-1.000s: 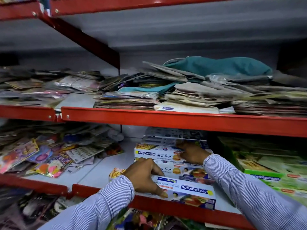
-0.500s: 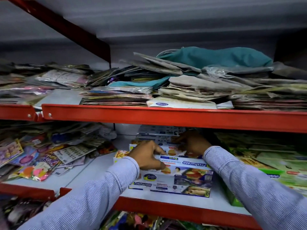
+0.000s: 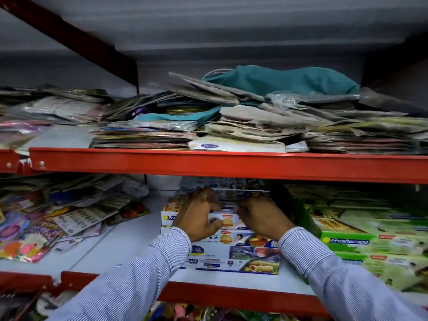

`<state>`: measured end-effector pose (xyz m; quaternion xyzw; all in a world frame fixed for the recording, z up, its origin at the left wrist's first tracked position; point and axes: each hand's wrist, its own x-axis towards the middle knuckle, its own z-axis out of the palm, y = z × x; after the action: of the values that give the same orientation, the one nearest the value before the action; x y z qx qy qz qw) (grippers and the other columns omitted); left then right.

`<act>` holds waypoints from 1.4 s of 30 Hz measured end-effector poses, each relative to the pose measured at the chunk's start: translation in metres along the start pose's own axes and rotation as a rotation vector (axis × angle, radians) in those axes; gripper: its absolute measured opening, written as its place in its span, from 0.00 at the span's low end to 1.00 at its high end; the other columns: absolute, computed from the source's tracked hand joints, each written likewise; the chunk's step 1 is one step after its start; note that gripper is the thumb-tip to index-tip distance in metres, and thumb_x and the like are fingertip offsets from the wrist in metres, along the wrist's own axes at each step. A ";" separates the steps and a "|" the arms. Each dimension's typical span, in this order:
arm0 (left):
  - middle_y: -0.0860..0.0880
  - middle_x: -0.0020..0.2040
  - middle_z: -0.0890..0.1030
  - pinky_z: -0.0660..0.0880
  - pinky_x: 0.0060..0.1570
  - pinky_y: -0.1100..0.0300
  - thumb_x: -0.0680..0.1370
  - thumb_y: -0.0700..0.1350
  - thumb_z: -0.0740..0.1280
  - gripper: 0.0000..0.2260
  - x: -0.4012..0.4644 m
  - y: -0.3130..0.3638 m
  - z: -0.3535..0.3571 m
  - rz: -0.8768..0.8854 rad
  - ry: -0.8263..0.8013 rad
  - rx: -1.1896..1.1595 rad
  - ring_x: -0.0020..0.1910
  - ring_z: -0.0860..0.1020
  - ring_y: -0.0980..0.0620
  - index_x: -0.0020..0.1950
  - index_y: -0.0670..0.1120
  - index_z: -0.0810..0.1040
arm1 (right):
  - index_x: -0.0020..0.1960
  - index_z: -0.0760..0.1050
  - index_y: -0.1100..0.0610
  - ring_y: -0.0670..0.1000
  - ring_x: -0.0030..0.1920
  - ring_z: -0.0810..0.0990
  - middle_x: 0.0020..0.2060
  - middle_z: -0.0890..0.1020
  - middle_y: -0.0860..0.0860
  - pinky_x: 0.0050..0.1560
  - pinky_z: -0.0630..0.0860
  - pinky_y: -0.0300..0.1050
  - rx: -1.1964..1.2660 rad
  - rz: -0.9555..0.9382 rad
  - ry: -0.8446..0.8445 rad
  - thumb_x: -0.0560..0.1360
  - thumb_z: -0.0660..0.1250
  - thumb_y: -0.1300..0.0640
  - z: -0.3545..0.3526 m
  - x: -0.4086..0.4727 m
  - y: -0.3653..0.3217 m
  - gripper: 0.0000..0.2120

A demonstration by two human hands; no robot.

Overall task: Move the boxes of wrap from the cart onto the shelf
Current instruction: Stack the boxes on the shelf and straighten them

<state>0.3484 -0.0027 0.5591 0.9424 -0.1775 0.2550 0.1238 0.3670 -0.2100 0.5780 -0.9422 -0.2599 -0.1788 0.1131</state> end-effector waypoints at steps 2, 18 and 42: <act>0.49 0.66 0.75 0.71 0.65 0.44 0.69 0.60 0.63 0.25 -0.003 -0.004 0.001 -0.009 -0.007 0.003 0.65 0.71 0.45 0.62 0.52 0.81 | 0.55 0.78 0.54 0.60 0.50 0.82 0.49 0.85 0.57 0.46 0.77 0.49 0.023 -0.034 0.040 0.80 0.58 0.47 0.009 -0.005 -0.006 0.14; 0.53 0.78 0.66 0.58 0.75 0.41 0.79 0.66 0.57 0.29 -0.025 -0.051 0.012 0.226 -0.009 0.190 0.77 0.62 0.49 0.78 0.56 0.63 | 0.67 0.74 0.52 0.54 0.61 0.79 0.64 0.81 0.50 0.60 0.75 0.48 -0.154 -0.046 0.269 0.81 0.55 0.44 0.040 -0.018 -0.007 0.20; 0.40 0.79 0.60 0.51 0.74 0.30 0.79 0.57 0.64 0.32 -0.069 0.006 -0.050 0.272 0.601 0.426 0.80 0.55 0.40 0.77 0.40 0.63 | 0.64 0.78 0.54 0.55 0.64 0.76 0.64 0.80 0.53 0.63 0.68 0.55 -0.154 -0.146 0.939 0.76 0.66 0.54 -0.006 -0.060 -0.059 0.17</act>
<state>0.2685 0.0266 0.5659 0.7983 -0.1997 0.5648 -0.0629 0.2857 -0.1896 0.5671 -0.7443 -0.2321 -0.6113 0.1355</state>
